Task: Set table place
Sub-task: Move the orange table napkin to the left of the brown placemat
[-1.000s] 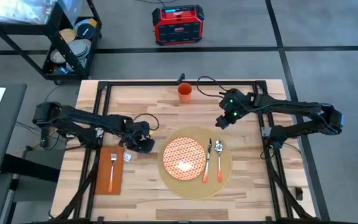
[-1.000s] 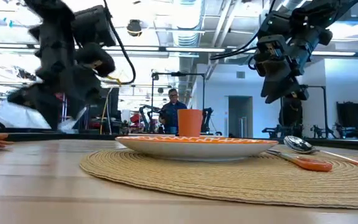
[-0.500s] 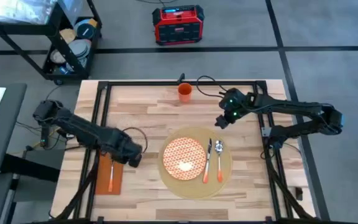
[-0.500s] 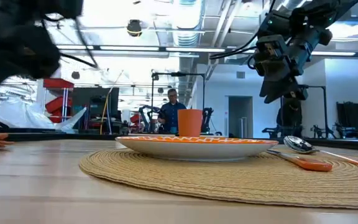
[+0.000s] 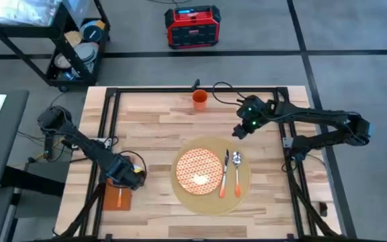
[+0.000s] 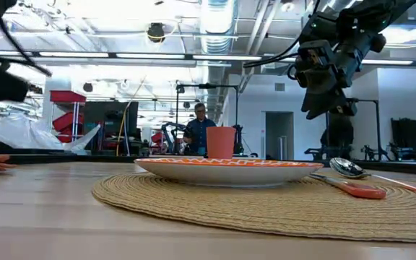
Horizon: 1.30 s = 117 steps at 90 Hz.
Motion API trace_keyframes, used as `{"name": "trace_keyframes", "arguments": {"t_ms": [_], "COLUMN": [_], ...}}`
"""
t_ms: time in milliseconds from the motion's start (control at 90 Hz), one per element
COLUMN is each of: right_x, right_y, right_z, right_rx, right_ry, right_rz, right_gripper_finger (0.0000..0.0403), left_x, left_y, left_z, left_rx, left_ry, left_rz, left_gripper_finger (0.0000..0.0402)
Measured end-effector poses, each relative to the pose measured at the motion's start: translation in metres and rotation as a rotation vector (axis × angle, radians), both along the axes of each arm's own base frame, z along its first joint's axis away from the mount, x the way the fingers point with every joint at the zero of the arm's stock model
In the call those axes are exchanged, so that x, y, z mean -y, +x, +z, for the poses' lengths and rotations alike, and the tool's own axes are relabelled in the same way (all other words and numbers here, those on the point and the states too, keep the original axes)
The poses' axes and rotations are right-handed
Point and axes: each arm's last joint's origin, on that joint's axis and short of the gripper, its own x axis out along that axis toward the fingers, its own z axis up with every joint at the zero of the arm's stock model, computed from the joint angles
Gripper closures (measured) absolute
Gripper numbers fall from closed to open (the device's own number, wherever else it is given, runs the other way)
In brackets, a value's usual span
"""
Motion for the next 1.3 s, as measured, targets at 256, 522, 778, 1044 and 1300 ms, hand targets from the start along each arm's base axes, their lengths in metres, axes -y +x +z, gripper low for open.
{"name": "trace_keyframes", "arguments": {"t_ms": [256,522,778,1044,1300], "right_x": [-0.002,-0.003,-0.003,-0.003,-0.003], "right_y": [0.001,0.001,0.001,0.001,0.001], "right_z": [0.0,0.0,0.0,0.0,0.0], "right_rx": [0.001,0.004,0.004,0.004,0.004], "right_ry": [0.007,0.01,0.007,0.005,0.005], "right_rz": [0.009,0.014,0.018,0.019,0.019], "right_gripper_finger": [0.0316,0.0316,0.0316,0.0316,0.0316], "left_x": [-0.006,-0.019,-0.031,-0.053,-0.063], "left_y": [0.001,0.022,0.056,0.089,0.105], "left_z": [-0.013,-0.018,-0.031,-0.043,-0.036], "left_rx": [0.043,0.199,0.346,0.454,0.503], "left_ry": [-0.005,0.005,-0.024,-0.007,0.031], "left_rz": [0.031,0.032,-0.013,-0.026,-0.09], "left_gripper_finger": [0.0401,0.0401,0.0401,0.0401,0.0401]}}
